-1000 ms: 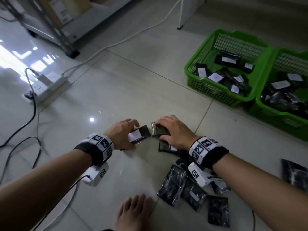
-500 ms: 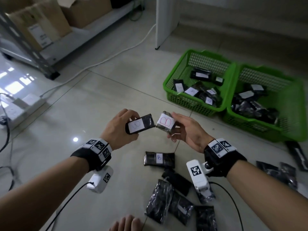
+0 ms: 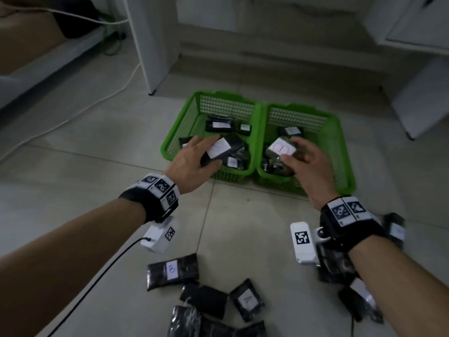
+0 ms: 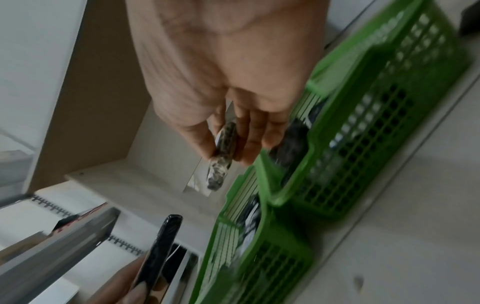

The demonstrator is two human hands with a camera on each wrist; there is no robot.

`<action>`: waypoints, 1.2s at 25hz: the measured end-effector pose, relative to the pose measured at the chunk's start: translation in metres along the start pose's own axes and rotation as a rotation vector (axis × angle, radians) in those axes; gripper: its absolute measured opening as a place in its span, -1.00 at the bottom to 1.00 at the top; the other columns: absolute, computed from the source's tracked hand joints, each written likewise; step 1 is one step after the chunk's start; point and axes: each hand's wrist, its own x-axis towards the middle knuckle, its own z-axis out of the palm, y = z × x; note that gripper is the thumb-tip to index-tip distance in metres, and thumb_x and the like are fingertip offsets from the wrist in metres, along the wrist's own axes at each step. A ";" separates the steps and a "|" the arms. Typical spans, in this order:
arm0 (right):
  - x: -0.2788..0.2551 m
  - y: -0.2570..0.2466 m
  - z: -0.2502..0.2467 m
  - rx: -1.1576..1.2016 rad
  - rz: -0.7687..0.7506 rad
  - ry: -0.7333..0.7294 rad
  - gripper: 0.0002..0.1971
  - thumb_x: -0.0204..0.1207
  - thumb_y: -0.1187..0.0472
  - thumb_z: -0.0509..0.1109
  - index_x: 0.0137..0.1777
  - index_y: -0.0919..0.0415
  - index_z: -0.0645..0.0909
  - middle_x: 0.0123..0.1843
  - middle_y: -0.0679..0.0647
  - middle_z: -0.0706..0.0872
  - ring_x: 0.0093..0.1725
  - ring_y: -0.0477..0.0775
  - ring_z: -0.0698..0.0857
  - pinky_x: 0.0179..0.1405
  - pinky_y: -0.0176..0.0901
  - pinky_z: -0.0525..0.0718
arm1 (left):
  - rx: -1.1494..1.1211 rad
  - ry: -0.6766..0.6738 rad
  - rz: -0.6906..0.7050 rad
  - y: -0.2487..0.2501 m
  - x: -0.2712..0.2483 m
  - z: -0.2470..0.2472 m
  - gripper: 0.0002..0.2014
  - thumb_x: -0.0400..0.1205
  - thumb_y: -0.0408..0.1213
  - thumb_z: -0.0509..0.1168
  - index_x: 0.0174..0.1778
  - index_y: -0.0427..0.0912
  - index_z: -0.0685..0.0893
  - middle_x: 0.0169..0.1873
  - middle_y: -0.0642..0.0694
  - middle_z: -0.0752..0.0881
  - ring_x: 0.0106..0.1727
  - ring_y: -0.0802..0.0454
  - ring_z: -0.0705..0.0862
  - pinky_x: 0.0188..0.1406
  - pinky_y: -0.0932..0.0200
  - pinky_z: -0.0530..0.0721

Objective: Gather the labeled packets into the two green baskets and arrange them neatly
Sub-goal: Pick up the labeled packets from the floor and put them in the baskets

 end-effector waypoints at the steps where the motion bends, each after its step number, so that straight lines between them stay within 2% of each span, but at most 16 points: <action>1: 0.010 0.006 -0.014 -0.080 -0.017 0.084 -0.51 0.44 0.29 0.64 0.38 0.04 0.70 0.07 0.03 0.87 -0.03 -0.06 0.84 -0.07 -0.21 0.79 | 0.000 -0.039 0.025 0.009 0.016 0.010 -0.35 0.63 -0.01 0.28 0.65 -0.14 0.36 0.26 -0.17 0.54 0.21 -0.18 0.59 0.11 0.11 0.49; 4: 0.038 0.031 -0.052 -0.433 -0.021 0.262 -0.46 0.37 0.08 0.68 0.37 0.08 0.70 0.18 0.09 0.84 0.14 0.09 0.80 0.13 -0.15 0.71 | 0.043 -0.162 0.060 0.041 0.066 0.045 -0.37 0.72 -0.10 0.25 0.69 -0.17 0.25 0.38 -0.21 0.50 0.30 -0.22 0.57 0.11 0.15 0.44; 6: 0.049 0.050 -0.062 -0.699 0.026 0.222 -0.50 0.40 -0.17 0.60 0.28 0.04 0.72 0.21 0.13 0.82 0.24 0.26 0.74 0.22 0.03 0.68 | 0.119 -0.202 0.076 0.058 0.093 0.066 -0.41 0.72 -0.01 0.22 0.65 -0.13 0.28 0.32 -0.25 0.61 0.26 -0.27 0.62 0.17 0.01 0.53; 8: 0.053 0.069 -0.066 -0.962 0.109 0.140 -0.47 0.47 -0.36 0.41 0.19 0.05 0.73 0.20 0.20 0.78 0.28 0.35 0.65 0.25 0.14 0.59 | 0.247 -0.221 0.098 0.069 0.115 0.087 -0.48 0.72 0.06 0.18 0.56 -0.06 0.33 0.18 -0.23 0.69 0.21 -0.30 0.64 0.26 -0.14 0.48; 9: 0.053 0.075 -0.065 -1.043 0.137 0.129 -0.47 0.52 -0.36 0.34 0.17 0.07 0.73 0.22 0.26 0.75 0.31 0.38 0.59 0.27 0.17 0.52 | 0.315 -0.239 0.102 0.071 0.123 0.097 -0.52 0.73 0.07 0.16 0.53 -0.02 0.36 0.19 -0.20 0.69 0.28 -0.27 0.61 0.34 -0.19 0.40; 11: 0.046 0.079 -0.064 -1.066 0.135 0.187 -0.47 0.61 -0.27 0.26 0.21 0.17 0.71 0.28 0.34 0.68 0.37 0.39 0.50 0.32 0.21 0.43 | 0.435 -0.341 0.084 0.072 0.131 0.117 -0.51 0.74 0.10 0.11 0.58 0.05 0.36 0.45 -0.09 0.59 0.56 -0.14 0.42 0.56 -0.30 0.15; 13: 0.031 0.078 -0.058 -0.983 -0.023 0.290 -0.52 0.63 -0.15 0.28 0.28 0.24 0.65 0.32 0.31 0.64 0.37 0.35 0.48 0.32 0.19 0.40 | 0.481 -0.433 0.057 0.067 0.129 0.131 -0.45 0.77 0.14 0.01 0.69 0.10 0.23 0.68 0.03 0.30 0.74 -0.02 0.09 0.63 -0.41 -0.15; 14: 0.020 0.077 -0.052 -0.921 -0.160 0.331 -0.56 0.61 -0.08 0.32 0.30 0.24 0.63 0.32 0.26 0.63 0.35 0.31 0.50 0.30 0.16 0.40 | 0.484 -0.429 0.067 0.065 0.126 0.130 -0.43 0.77 0.15 -0.04 0.72 0.10 0.17 0.72 0.04 0.20 0.76 -0.01 -0.02 0.63 -0.43 -0.22; 16: -0.009 0.070 -0.031 -0.800 -0.425 0.311 -0.61 0.55 0.06 0.40 0.32 0.22 0.61 0.31 0.17 0.61 0.31 0.23 0.52 0.27 0.10 0.40 | 0.450 -0.374 0.106 0.062 0.115 0.119 -0.41 0.78 0.15 -0.10 0.74 0.06 0.12 0.74 0.00 0.11 0.76 0.00 -0.11 0.64 -0.40 -0.28; 18: -0.046 0.065 0.000 -0.684 -0.573 0.144 -0.60 0.56 0.16 0.41 0.36 0.26 0.59 0.32 0.17 0.61 0.31 0.20 0.54 0.26 0.07 0.43 | 0.318 -0.243 0.148 0.057 0.090 0.096 -0.45 0.78 0.09 -0.05 0.68 -0.01 0.28 0.72 -0.06 0.19 0.76 -0.01 -0.03 0.67 -0.34 -0.19; 19: -0.064 0.063 0.014 -0.621 -0.607 0.008 -0.59 0.56 0.21 0.40 0.39 0.30 0.58 0.31 0.20 0.63 0.30 0.21 0.55 0.28 0.09 0.47 | 0.247 -0.149 0.186 0.054 0.074 0.084 -0.51 0.77 0.04 0.00 0.59 -0.05 0.41 0.67 -0.07 0.31 0.74 -0.03 0.10 0.67 -0.29 -0.05; 21: -0.104 0.062 0.041 -0.515 -0.609 -0.387 -0.58 0.52 0.33 0.39 0.40 0.28 0.59 0.32 0.18 0.65 0.32 0.21 0.58 0.31 0.15 0.53 | 0.210 0.038 0.270 0.041 0.029 0.060 -0.66 0.74 -0.07 0.10 0.35 -0.10 0.57 0.44 -0.06 0.57 0.54 -0.09 0.42 0.51 -0.18 0.27; 23: -0.143 0.062 0.061 -0.518 -0.494 -0.839 -0.58 0.46 0.36 0.37 0.33 0.18 0.64 0.26 0.10 0.68 0.28 0.15 0.60 0.29 0.07 0.57 | 0.249 0.083 0.287 0.019 -0.028 0.038 -0.78 0.70 -0.19 0.17 0.19 -0.13 0.61 0.20 -0.08 0.64 0.24 -0.14 0.57 0.26 -0.15 0.44; 25: -0.172 0.063 0.072 -0.649 -0.440 -1.066 -0.73 0.49 0.21 0.41 0.19 0.10 0.68 0.08 0.00 0.67 0.08 0.07 0.61 0.09 0.01 0.61 | 0.225 -0.001 0.248 -0.005 -0.080 0.019 -0.84 0.66 -0.28 0.21 0.10 -0.15 0.62 0.07 -0.09 0.64 0.03 -0.11 0.63 0.07 -0.10 0.58; 27: -0.191 0.066 0.078 -0.785 -0.519 -1.095 -0.70 0.45 -0.01 0.51 0.14 0.04 0.65 0.02 -0.09 0.58 -0.03 0.00 0.57 -0.03 -0.08 0.59 | 0.205 -0.176 0.156 -0.028 -0.122 0.005 -0.83 0.61 -0.24 0.26 0.10 -0.11 0.63 0.05 -0.02 0.63 -0.09 -0.01 0.66 -0.08 -0.06 0.68; 30: -0.197 0.071 0.084 -0.886 -0.546 -1.099 -0.48 0.36 -0.08 0.61 0.29 0.04 0.61 0.16 -0.03 0.59 0.11 0.03 0.56 0.02 -0.14 0.48 | 0.251 -0.468 0.034 -0.049 -0.171 -0.002 -0.62 0.50 -0.04 0.40 0.21 -0.03 0.63 0.12 0.05 0.60 -0.05 0.05 0.67 -0.04 -0.02 0.72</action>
